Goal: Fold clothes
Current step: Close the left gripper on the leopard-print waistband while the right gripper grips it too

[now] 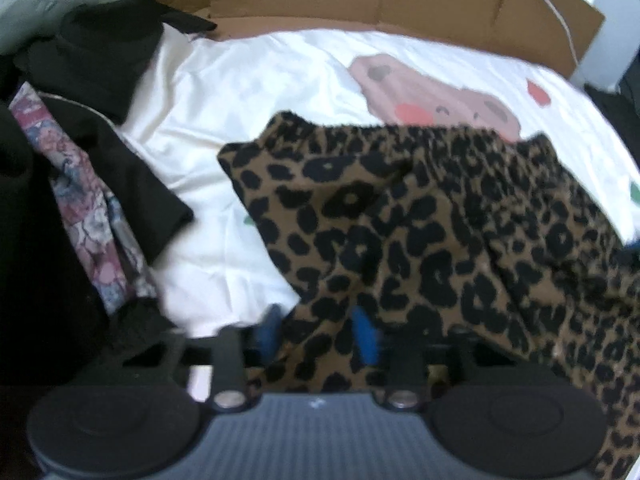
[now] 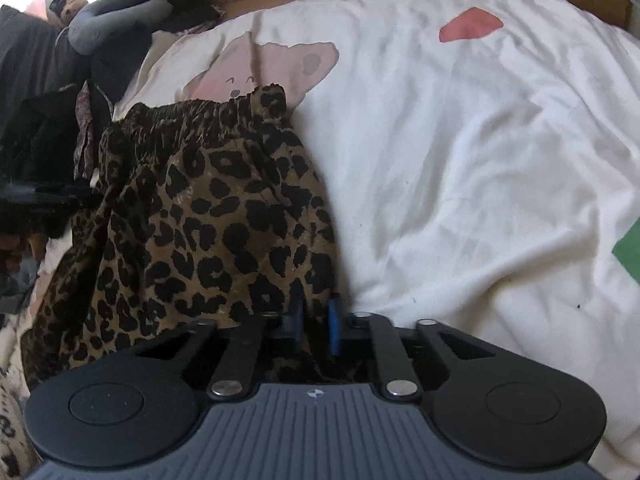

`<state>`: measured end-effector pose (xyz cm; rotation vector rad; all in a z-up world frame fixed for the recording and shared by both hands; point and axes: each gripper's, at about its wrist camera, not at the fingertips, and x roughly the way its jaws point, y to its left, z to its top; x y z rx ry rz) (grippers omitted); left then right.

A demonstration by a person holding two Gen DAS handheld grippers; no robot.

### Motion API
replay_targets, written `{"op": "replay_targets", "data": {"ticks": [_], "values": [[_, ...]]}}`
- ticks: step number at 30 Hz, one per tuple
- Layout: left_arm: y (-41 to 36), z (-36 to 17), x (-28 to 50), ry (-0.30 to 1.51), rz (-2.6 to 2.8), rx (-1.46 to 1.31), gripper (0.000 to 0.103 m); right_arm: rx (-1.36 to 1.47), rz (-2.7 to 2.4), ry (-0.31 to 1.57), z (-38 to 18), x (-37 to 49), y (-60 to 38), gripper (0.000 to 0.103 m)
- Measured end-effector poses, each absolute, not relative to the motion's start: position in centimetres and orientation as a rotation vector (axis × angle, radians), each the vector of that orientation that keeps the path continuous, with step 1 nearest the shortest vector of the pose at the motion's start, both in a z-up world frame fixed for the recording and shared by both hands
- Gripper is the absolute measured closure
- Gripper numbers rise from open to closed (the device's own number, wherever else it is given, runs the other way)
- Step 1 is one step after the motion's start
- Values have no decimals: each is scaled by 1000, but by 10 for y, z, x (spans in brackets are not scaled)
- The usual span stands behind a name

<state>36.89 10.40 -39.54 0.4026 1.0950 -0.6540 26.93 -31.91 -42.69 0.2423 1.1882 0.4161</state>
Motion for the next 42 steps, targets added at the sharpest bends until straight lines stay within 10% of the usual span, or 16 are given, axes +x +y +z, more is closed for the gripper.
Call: {"op": "replay_targets", "data": {"ticks": [3, 42], "values": [[111, -389, 363, 1116, -605, 409, 100, 250, 381, 1164, -423, 266, -324, 98], [223, -306, 297, 1307, -479, 312, 102, 311, 76, 1017, -371, 229, -410, 102]]}}
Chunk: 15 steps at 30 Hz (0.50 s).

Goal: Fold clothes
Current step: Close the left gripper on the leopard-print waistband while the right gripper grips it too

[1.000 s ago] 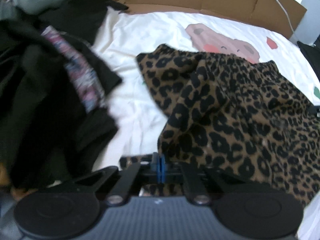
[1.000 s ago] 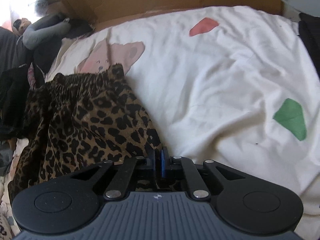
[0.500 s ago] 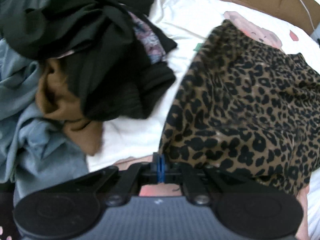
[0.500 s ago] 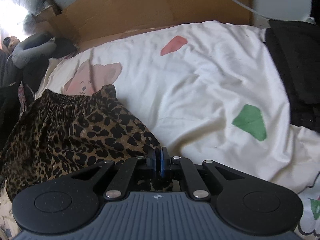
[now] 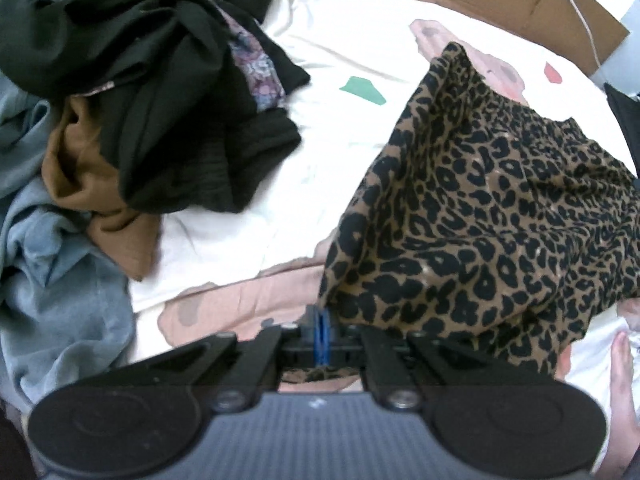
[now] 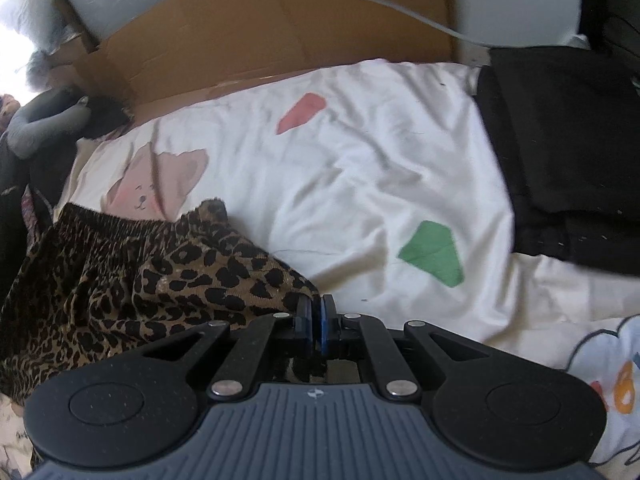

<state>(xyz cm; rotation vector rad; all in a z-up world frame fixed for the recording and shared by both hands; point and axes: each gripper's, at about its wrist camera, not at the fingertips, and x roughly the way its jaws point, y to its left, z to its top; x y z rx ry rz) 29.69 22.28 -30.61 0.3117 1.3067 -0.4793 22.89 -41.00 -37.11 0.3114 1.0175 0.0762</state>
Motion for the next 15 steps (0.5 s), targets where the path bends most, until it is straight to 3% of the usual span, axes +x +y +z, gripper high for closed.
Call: {"op": "replay_targets", "data": {"ticks": [9, 12, 15], "values": [[224, -324, 297, 1363, -430, 265, 100, 367, -30, 1004, -362, 224, -451, 103], [223, -324, 302, 1342, -415, 284, 90, 429, 14, 1005, -363, 215, -455, 102], [218, -317, 308, 1304, -401, 301, 85, 455, 60, 1015, -368, 209, -450, 93]]}}
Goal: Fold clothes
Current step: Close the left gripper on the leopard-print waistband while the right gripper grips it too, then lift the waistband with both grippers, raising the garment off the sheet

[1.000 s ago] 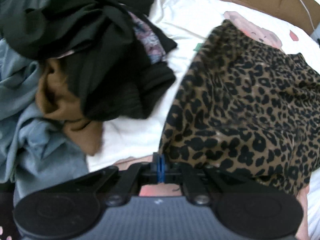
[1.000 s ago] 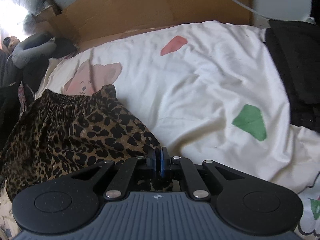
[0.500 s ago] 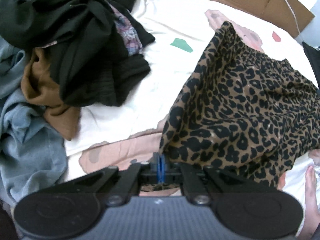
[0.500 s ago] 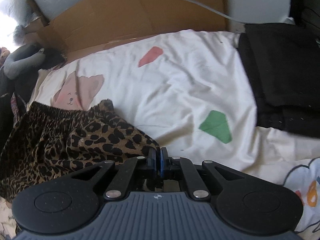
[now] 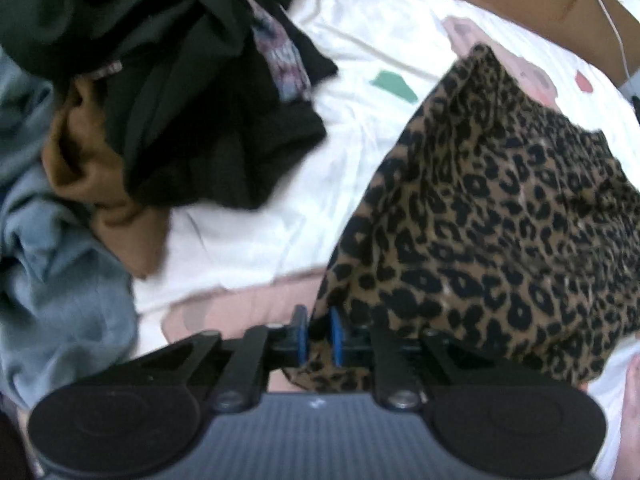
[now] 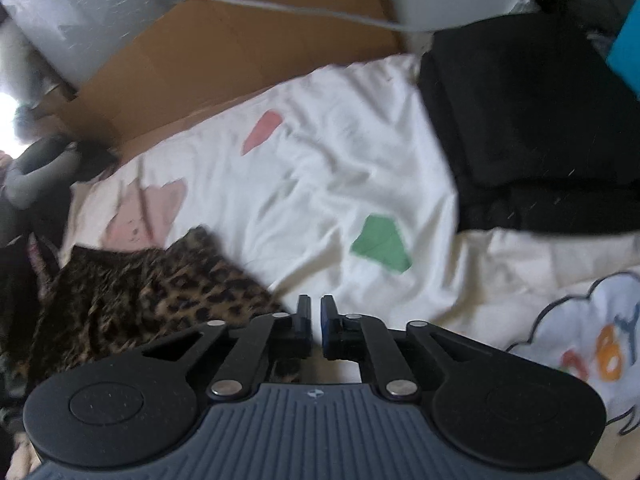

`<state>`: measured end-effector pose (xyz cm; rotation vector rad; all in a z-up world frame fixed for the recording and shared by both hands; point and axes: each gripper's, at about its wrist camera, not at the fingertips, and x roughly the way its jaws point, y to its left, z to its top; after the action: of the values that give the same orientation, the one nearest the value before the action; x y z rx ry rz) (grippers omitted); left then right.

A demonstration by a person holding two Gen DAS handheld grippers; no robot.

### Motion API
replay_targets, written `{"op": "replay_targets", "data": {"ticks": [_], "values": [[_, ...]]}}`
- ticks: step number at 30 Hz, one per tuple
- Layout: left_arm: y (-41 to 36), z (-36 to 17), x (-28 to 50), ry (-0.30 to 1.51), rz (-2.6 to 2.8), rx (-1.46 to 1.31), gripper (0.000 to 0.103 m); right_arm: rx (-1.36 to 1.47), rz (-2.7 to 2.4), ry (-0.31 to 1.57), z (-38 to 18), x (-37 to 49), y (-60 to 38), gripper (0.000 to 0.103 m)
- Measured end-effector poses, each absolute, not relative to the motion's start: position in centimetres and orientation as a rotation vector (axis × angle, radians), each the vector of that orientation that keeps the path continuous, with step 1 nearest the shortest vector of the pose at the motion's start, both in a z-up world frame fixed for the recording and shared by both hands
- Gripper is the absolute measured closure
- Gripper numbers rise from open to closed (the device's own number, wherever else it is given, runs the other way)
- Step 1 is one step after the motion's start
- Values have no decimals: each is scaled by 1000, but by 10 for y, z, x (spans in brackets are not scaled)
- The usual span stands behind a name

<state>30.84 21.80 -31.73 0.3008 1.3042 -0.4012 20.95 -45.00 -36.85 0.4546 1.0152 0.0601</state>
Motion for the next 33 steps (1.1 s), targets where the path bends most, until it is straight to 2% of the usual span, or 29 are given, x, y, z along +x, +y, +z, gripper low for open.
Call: {"op": "replay_targets", "data": {"ticks": [2, 4, 5, 6, 7, 8, 20, 24, 33], "values": [[210, -308, 314, 1275, -426, 303, 85, 454, 87, 1023, -371, 208, -444, 93], [199, -297, 318, 1226, -444, 337, 78, 447, 107, 1023, -370, 209, -437, 92], [194, -292, 322, 1203, -455, 352, 70, 446, 117, 1023, -370, 210, -434, 89], [190, -289, 326, 1187, -463, 356, 66, 440, 128, 1024, -370, 211, -431, 79], [184, -288, 331, 1174, -474, 354, 65, 431, 137, 1023, -370, 213, -428, 65], [178, -287, 337, 1160, -489, 348, 65, 422, 147, 1022, -369, 214, -425, 62], [78, -308, 384, 1077, -650, 291, 65, 295, 275, 1059, -379, 267, -385, 62], [62, -313, 390, 1062, -686, 294, 56, 251, 284, 1067, -379, 284, -379, 60], [37, -337, 414, 1111, -762, 324, 56, 176, 330, 1115, -402, 315, -350, 58]]}}
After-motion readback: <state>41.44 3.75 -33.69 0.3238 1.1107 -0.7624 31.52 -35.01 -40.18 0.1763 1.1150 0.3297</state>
